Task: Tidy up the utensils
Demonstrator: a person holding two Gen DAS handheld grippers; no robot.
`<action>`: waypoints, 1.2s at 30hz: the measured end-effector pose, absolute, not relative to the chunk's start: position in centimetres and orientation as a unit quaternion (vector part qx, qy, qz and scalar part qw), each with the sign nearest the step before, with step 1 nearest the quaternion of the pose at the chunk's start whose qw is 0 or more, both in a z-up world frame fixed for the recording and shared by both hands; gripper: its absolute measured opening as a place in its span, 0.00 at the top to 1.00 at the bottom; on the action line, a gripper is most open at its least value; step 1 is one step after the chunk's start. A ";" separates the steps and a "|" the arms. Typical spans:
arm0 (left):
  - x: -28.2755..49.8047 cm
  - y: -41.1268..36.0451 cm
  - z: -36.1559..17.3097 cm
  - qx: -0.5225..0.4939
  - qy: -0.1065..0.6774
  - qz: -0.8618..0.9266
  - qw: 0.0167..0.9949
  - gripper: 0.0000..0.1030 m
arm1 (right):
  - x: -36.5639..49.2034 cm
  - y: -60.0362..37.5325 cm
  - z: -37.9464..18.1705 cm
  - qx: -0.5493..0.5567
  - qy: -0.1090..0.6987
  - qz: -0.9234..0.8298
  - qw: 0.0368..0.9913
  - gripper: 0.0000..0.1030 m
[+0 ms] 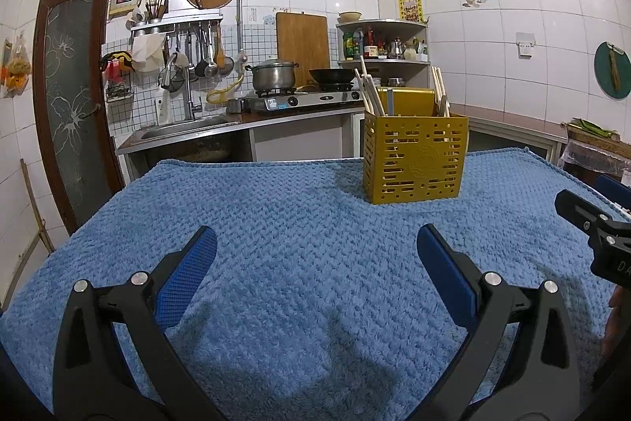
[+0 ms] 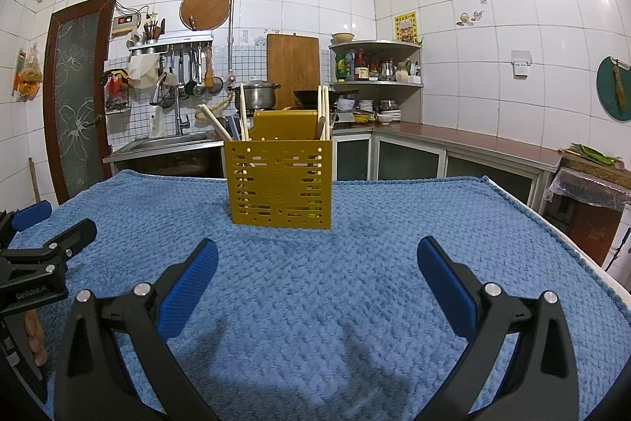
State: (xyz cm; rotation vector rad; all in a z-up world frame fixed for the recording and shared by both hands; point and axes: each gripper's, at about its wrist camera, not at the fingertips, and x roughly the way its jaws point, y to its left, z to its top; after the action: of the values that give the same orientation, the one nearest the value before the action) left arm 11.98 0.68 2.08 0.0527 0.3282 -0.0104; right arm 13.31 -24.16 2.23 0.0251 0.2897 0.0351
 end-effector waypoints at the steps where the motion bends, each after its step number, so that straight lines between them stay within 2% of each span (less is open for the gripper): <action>1: 12.0 0.7 2.1 0.027 0.163 -0.005 0.986 0.05 | 13.3 -24.2 2.2 0.012 0.144 0.017 0.989 0.04; 36: 11.8 0.6 2.0 0.025 0.167 -0.002 0.986 0.05 | 13.2 -24.2 2.2 0.010 0.145 0.018 0.989 0.04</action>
State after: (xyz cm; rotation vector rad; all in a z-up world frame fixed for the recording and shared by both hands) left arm 11.84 0.56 1.98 0.0509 0.3366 -0.0046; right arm 13.20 -24.22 2.24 0.0201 0.2905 0.0361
